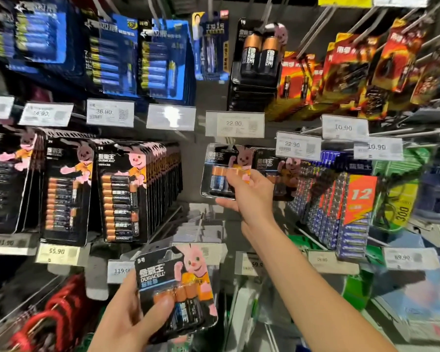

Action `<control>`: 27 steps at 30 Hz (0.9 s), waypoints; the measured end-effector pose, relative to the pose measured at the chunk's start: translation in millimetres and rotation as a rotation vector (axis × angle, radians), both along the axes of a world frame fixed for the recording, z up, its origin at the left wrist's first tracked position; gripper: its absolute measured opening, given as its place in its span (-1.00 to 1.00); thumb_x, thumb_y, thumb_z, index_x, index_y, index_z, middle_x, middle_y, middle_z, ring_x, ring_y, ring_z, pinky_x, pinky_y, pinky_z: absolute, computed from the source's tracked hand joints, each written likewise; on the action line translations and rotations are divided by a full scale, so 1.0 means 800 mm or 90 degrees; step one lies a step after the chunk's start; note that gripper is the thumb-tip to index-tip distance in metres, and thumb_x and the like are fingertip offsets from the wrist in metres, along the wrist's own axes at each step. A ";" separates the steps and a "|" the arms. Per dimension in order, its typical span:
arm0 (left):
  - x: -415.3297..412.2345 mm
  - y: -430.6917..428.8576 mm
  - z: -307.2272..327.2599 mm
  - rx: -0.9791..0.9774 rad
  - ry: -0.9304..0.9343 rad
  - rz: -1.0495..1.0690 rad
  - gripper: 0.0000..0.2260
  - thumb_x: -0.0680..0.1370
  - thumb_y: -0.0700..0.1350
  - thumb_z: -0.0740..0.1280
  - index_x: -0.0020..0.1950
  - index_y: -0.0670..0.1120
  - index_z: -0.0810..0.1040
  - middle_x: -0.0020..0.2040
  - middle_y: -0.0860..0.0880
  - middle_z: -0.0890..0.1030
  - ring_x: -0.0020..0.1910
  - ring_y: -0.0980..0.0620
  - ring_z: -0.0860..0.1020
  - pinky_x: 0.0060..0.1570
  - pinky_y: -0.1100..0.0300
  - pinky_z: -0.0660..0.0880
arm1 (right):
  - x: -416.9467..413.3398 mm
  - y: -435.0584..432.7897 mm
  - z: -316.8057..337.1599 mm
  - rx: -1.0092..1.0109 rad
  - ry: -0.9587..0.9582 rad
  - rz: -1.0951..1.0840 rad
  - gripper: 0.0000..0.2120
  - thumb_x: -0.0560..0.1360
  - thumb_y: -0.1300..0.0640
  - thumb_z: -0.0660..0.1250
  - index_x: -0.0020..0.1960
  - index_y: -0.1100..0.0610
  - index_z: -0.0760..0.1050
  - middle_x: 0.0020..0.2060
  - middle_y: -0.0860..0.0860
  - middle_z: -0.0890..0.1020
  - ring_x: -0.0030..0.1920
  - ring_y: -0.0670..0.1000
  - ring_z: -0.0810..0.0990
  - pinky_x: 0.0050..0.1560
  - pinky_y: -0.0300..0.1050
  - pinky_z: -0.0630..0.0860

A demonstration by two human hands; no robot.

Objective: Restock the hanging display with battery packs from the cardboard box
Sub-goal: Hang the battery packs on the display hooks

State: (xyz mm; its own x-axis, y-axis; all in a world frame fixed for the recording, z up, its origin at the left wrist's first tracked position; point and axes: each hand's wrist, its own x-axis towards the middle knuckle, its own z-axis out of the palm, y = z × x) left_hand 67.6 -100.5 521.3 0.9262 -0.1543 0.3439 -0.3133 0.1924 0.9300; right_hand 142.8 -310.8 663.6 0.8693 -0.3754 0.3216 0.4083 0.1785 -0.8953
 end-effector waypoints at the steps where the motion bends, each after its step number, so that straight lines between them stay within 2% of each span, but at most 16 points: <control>1: -0.009 -0.010 0.015 -0.010 -0.023 -0.015 -0.26 0.28 0.12 0.65 0.41 0.11 0.47 0.29 -0.07 0.65 0.30 -0.13 0.60 0.28 -0.08 0.52 | 0.005 0.000 0.000 0.018 0.009 0.001 -0.94 0.57 0.21 0.42 -0.02 0.20 0.58 -0.05 0.06 0.65 -0.06 0.01 0.72 -0.27 -0.11 0.69; 3: -0.007 -0.023 0.031 -0.002 -0.047 -0.001 -0.39 0.32 -0.11 0.64 0.33 0.04 0.54 0.18 -0.10 0.70 0.19 -0.12 0.66 0.15 0.05 0.61 | 0.018 0.000 0.000 0.070 0.029 0.003 -0.84 0.56 0.25 0.42 -0.16 0.19 0.49 -0.16 0.06 0.61 0.01 0.17 0.71 -0.30 -0.20 0.66; 4: -0.004 -0.029 0.033 -0.007 -0.035 -0.006 -0.44 0.37 -0.25 0.60 0.32 0.00 0.55 0.15 -0.11 0.71 0.16 -0.10 0.68 0.11 0.07 0.62 | 0.023 0.002 0.001 0.105 0.038 0.006 -0.82 0.55 0.27 0.43 -0.19 0.18 0.47 -0.19 0.06 0.59 0.02 0.19 0.71 -0.30 -0.22 0.65; 6: -0.007 -0.041 0.052 -0.017 -0.024 0.007 -0.54 0.44 -0.35 0.45 0.29 -0.03 0.56 0.11 -0.10 0.72 0.12 -0.05 0.69 0.07 0.09 0.58 | 0.036 0.006 0.001 0.170 0.057 0.011 -0.86 0.52 0.33 0.44 -0.15 0.21 0.51 -0.18 0.09 0.60 0.06 0.18 0.69 -0.30 -0.21 0.66; 7: -0.005 -0.042 0.058 -0.023 -0.025 -0.004 -0.57 0.46 -0.36 0.41 0.27 -0.03 0.56 0.10 -0.08 0.73 0.09 -0.02 0.70 0.00 0.13 0.60 | 0.041 0.008 0.001 0.200 0.071 0.012 -0.88 0.51 0.35 0.44 -0.12 0.22 0.52 -0.14 0.10 0.62 0.08 0.19 0.68 -0.31 -0.19 0.66; 9: 0.000 -0.047 0.070 -0.019 -0.018 0.005 -0.56 0.46 -0.34 0.50 0.26 -0.02 0.56 0.09 -0.07 0.73 0.07 -0.01 0.70 -0.10 0.18 0.65 | 0.052 0.012 -0.002 0.252 0.100 0.016 -0.86 0.49 0.34 0.46 -0.08 0.20 0.51 -0.02 0.13 0.64 0.09 0.23 0.67 -0.33 -0.16 0.65; 11: 0.004 -0.051 0.079 -0.025 -0.010 0.015 -0.54 0.40 -0.24 0.56 0.26 -0.02 0.56 0.10 -0.10 0.73 0.08 -0.08 0.70 0.00 0.04 0.63 | 0.061 0.016 -0.005 0.287 0.128 0.022 -0.79 0.48 0.30 0.48 0.05 0.21 0.49 0.13 0.17 0.61 0.08 0.22 0.67 -0.33 -0.14 0.64; 13: 0.009 -0.055 0.087 -0.023 -0.008 0.010 -0.54 0.38 -0.20 0.56 0.25 -0.03 0.57 0.11 -0.12 0.72 0.09 -0.11 0.70 0.12 -0.10 0.55 | 0.064 0.018 -0.008 0.313 0.146 0.031 -0.55 0.47 0.29 0.50 0.28 0.27 0.41 0.21 0.22 0.56 0.08 0.24 0.66 -0.26 -0.10 0.68; 15: 0.017 -0.061 0.094 -0.020 -0.011 0.015 -0.52 0.38 -0.22 0.58 0.25 -0.03 0.57 0.12 -0.10 0.72 0.10 -0.11 0.70 0.16 -0.15 0.54 | 0.066 0.013 -0.008 0.305 0.167 0.026 -0.45 0.48 0.28 0.50 0.36 0.35 0.33 0.16 0.27 0.57 0.10 0.27 0.66 -0.08 -0.01 0.68; 16: 0.022 -0.064 0.098 -0.020 -0.017 0.006 -0.55 0.40 -0.21 0.57 0.25 -0.02 0.56 0.12 -0.08 0.72 0.10 -0.10 0.70 0.16 -0.17 0.55 | 0.068 0.009 -0.010 0.297 0.193 0.019 -0.46 0.49 0.27 0.49 0.35 0.36 0.32 0.15 0.26 0.57 0.13 0.26 0.65 -0.02 -0.03 0.64; 19: 0.036 -0.072 0.118 -0.016 -0.017 0.022 -0.69 0.52 -0.22 0.41 0.24 0.01 0.58 0.11 -0.06 0.72 0.07 -0.13 0.71 0.01 -0.17 0.63 | 0.059 0.003 -0.021 0.244 0.246 0.025 -0.59 0.48 0.23 0.51 0.21 0.27 0.39 0.08 0.21 0.62 0.02 0.18 0.62 -0.11 -0.12 0.54; 21: 0.048 -0.073 0.134 -0.004 -0.033 0.036 -0.71 0.56 -0.26 0.39 0.24 0.01 0.59 0.11 -0.07 0.72 0.09 -0.15 0.70 0.04 -0.18 0.62 | 0.054 0.007 -0.033 0.251 0.246 0.116 -0.44 0.34 0.21 0.60 0.25 0.23 0.44 0.07 0.24 0.68 -0.07 0.17 0.65 -0.05 0.04 0.65; 22: 0.055 -0.075 0.143 0.001 -0.040 0.037 -0.71 0.57 -0.26 0.39 0.24 0.01 0.59 0.12 -0.07 0.72 0.11 -0.16 0.69 0.09 -0.20 0.60 | 0.056 0.008 -0.041 0.270 0.248 0.139 -0.32 0.25 0.22 0.63 0.31 0.23 0.46 0.08 0.29 0.68 -0.05 0.20 0.68 0.00 0.18 0.67; 23: 0.061 -0.075 0.150 0.005 -0.044 0.037 -0.72 0.56 -0.24 0.40 0.24 0.01 0.59 0.12 -0.08 0.72 0.12 -0.17 0.68 0.11 -0.21 0.59 | 0.056 0.006 -0.049 0.277 0.245 0.174 -0.30 0.24 0.23 0.62 0.34 0.25 0.47 0.09 0.31 0.68 -0.01 0.23 0.70 0.00 0.22 0.67; 25: 0.074 -0.076 0.162 0.006 -0.053 0.038 -0.75 0.56 -0.21 0.42 0.22 0.01 0.60 0.10 -0.08 0.72 0.11 -0.18 0.69 0.14 -0.24 0.57 | 0.039 0.000 -0.052 0.274 0.236 0.176 -0.60 0.47 0.25 0.45 0.29 0.31 0.53 0.14 0.35 0.65 0.02 0.27 0.69 -0.04 0.13 0.69; 27: 0.083 -0.079 0.171 0.009 -0.061 0.036 -0.76 0.56 -0.20 0.43 0.21 -0.03 0.60 0.09 -0.10 0.72 0.10 -0.18 0.69 0.20 -0.30 0.54 | 0.024 -0.014 -0.056 0.257 0.177 0.197 -0.72 0.61 0.22 0.29 0.26 0.33 0.54 0.20 0.39 0.60 0.11 0.34 0.66 0.07 0.17 0.65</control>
State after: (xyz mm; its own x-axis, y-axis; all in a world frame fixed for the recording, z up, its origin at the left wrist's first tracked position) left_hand 134.2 -163.9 658.2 0.8969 -0.1079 0.4289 -0.4104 0.1581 0.8981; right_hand 162.0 -322.1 618.5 0.9895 -0.1360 -0.0499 0.0425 0.6019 -0.7974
